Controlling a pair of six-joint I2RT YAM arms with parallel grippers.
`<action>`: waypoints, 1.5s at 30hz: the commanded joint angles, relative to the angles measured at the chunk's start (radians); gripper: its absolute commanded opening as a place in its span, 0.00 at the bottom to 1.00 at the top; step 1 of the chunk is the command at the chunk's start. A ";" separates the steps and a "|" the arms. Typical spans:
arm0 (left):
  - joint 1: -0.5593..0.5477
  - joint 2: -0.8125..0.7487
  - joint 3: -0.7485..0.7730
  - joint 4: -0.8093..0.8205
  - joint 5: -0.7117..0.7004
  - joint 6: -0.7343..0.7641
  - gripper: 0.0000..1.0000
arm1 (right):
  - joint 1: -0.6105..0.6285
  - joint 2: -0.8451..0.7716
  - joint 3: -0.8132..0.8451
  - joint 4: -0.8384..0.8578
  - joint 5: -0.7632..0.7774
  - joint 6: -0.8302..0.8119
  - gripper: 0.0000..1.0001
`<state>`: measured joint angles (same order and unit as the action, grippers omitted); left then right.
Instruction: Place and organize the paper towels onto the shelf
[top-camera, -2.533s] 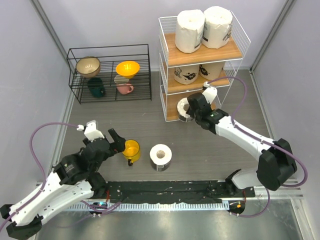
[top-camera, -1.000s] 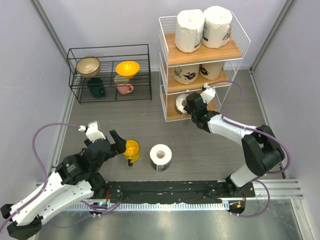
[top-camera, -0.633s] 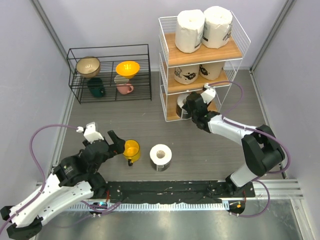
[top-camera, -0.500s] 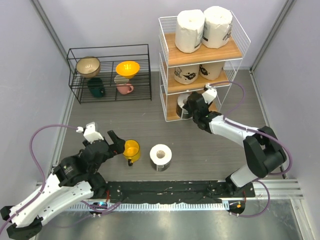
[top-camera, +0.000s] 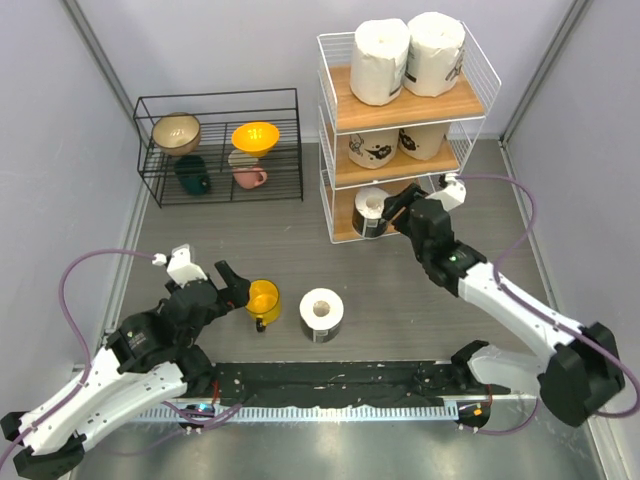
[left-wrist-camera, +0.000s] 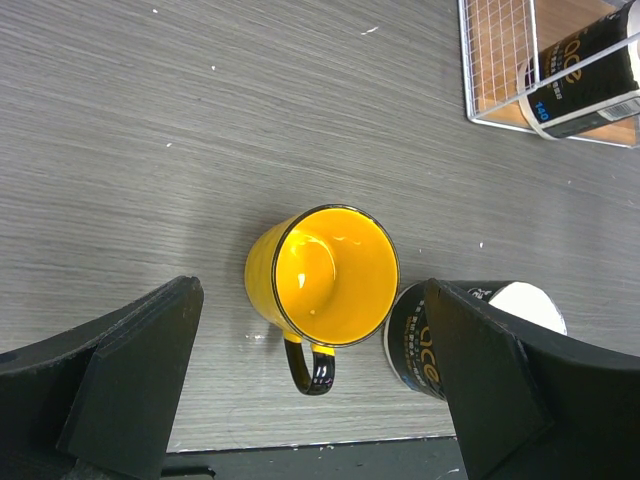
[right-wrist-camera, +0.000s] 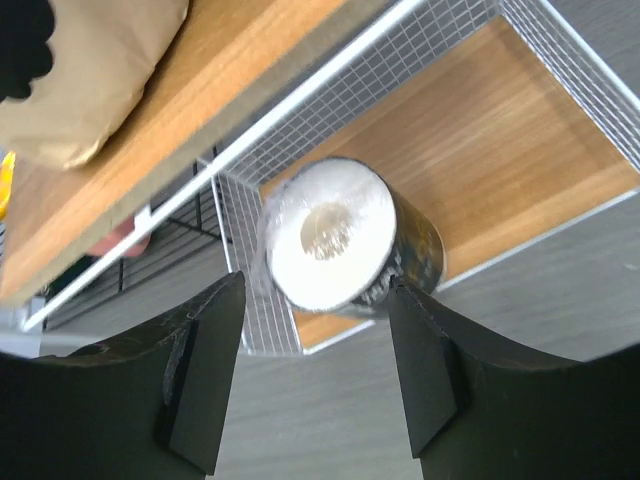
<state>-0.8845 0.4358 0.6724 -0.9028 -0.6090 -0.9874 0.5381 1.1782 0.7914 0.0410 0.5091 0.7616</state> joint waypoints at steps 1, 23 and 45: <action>-0.005 -0.002 0.018 -0.001 -0.026 0.004 1.00 | 0.039 -0.133 -0.050 -0.189 -0.049 0.012 0.65; -0.005 0.014 0.032 0.008 -0.028 0.009 1.00 | 0.879 0.029 0.008 -0.566 0.212 0.489 0.77; -0.005 0.023 0.032 0.013 -0.029 0.015 1.00 | 0.872 0.084 -0.034 -0.471 0.258 0.545 0.76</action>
<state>-0.8845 0.4522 0.6731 -0.9024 -0.6197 -0.9844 1.4120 1.2270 0.7540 -0.4675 0.7399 1.2682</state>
